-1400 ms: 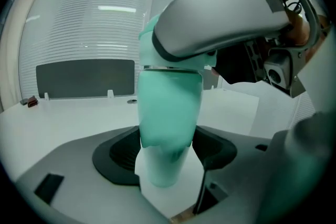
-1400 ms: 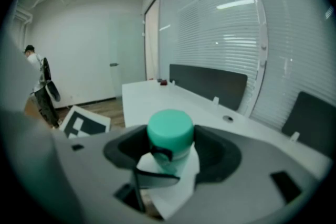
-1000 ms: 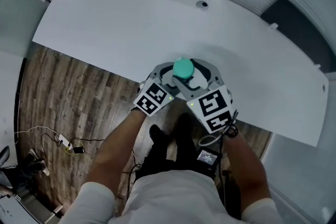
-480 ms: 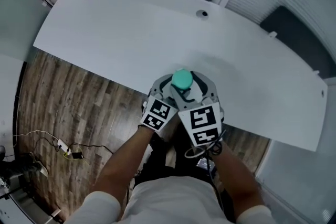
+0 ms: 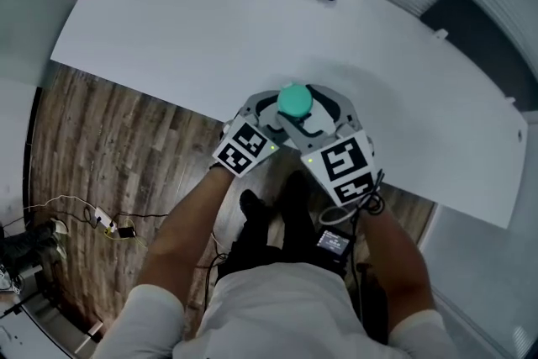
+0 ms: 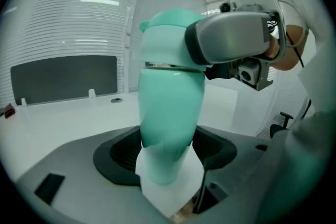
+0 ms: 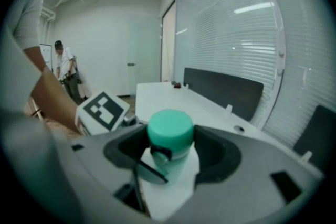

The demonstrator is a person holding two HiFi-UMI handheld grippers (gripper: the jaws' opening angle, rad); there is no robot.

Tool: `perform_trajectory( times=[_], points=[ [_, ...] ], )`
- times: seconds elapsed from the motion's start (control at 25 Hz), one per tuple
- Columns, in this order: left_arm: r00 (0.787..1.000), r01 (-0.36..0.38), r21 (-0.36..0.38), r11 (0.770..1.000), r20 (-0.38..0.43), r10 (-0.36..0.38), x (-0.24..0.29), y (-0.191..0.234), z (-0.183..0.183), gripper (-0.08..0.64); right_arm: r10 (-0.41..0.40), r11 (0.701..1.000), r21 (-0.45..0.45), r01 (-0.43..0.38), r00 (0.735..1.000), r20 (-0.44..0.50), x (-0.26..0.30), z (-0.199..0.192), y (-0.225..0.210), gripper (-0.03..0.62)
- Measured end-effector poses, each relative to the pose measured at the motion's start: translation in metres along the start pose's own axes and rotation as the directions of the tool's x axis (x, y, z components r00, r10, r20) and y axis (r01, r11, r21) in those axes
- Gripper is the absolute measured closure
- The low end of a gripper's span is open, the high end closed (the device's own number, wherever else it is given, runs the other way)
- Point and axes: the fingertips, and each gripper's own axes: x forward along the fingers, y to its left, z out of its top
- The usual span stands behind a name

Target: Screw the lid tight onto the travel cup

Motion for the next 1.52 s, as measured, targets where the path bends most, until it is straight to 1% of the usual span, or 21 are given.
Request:
perform_trajectory(
  times=[0.08, 0.16, 0.2, 0.28, 0.4, 0.48, 0.52, 0.64, 0.84, 0.96, 1.08, 1.16, 1.24, 1.4, 1.52],
  points=[
    [0.999, 0.042, 0.020, 0.999, -0.017, -0.042, 0.0008, -0.0008, -0.0005, 0.244, 0.001, 1.000, -0.025, -0.001, 1.000, -0.021, -0.0010, -0.0007, -0.0010, 0.304],
    [0.999, 0.042, 0.036, 0.998, -0.032, -0.041, 0.0009, -0.0005, 0.0008, 0.244, -0.029, 0.999, -0.045, 0.026, 0.998, -0.053, -0.0027, -0.0009, -0.0034, 0.304],
    [0.999, 0.020, 0.041, 0.999, -0.030, -0.018, -0.0001, 0.0004, 0.0019, 0.244, -0.050, 0.998, -0.040, 0.048, 0.997, -0.059, -0.0027, -0.0007, -0.0043, 0.304],
    [0.998, -0.055, 0.030, 0.998, -0.008, 0.055, -0.0046, 0.0028, 0.0029, 0.244, -0.092, 0.996, -0.009, 0.092, 0.994, -0.063, -0.0018, -0.0001, -0.0046, 0.304],
    [0.987, -0.161, -0.027, 0.987, 0.025, 0.161, -0.0078, 0.0057, 0.0023, 0.244, -0.141, 0.989, 0.043, 0.144, 0.988, -0.068, -0.0007, 0.0002, -0.0042, 0.304],
    [0.979, -0.198, -0.056, 0.979, 0.027, 0.200, -0.0055, 0.0074, 0.0021, 0.244, -0.164, 0.984, 0.054, 0.168, 0.984, -0.068, -0.0002, 0.0002, -0.0048, 0.304],
    [0.978, -0.204, -0.064, 0.977, 0.024, 0.206, -0.0046, 0.0080, 0.0021, 0.244, -0.170, 0.983, 0.056, 0.173, 0.983, -0.067, 0.0001, 0.0001, -0.0051, 0.304],
    [0.983, -0.181, -0.058, 0.982, 0.020, 0.182, -0.0047, 0.0077, 0.0013, 0.245, -0.155, 0.986, 0.052, 0.158, 0.986, -0.061, 0.0004, -0.0002, -0.0046, 0.304],
    [0.996, -0.091, -0.016, 0.996, -0.001, 0.091, -0.0052, 0.0044, -0.0014, 0.245, -0.077, 0.997, 0.015, 0.078, 0.995, -0.061, 0.0012, -0.0023, -0.0021, 0.304],
    [0.999, -0.041, 0.006, 0.999, -0.009, 0.041, -0.0048, 0.0024, -0.0007, 0.245, -0.028, 0.999, -0.018, 0.027, 0.997, -0.065, 0.0001, -0.0022, -0.0018, 0.304],
    [1.000, -0.009, 0.022, 1.000, -0.014, 0.009, -0.0035, 0.0038, -0.0004, 0.245, -0.009, 0.999, -0.045, 0.006, 0.998, -0.070, 0.0015, -0.0020, -0.0029, 0.304],
    [1.000, -0.003, 0.022, 1.000, -0.021, 0.004, -0.0031, 0.0025, -0.0022, 0.244, -0.011, 0.999, -0.046, 0.007, 0.997, -0.071, 0.0020, -0.0040, -0.0022, 0.304],
    [1.000, -0.015, 0.021, 1.000, -0.026, 0.015, -0.0037, 0.0019, -0.0026, 0.244, -0.027, 0.999, -0.033, 0.024, 0.997, -0.078, 0.0014, -0.0047, -0.0022, 0.304],
    [0.998, -0.060, 0.006, 0.998, -0.019, 0.060, -0.0055, 0.0053, -0.0017, 0.245, -0.091, 0.996, 0.010, 0.093, 0.992, -0.091, 0.0022, -0.0028, -0.0051, 0.304],
    [0.997, -0.068, -0.007, 0.998, -0.023, 0.068, -0.0072, 0.0069, -0.0039, 0.245, -0.128, 0.990, 0.038, 0.132, 0.987, -0.094, 0.0022, -0.0014, -0.0056, 0.304]
  ],
)
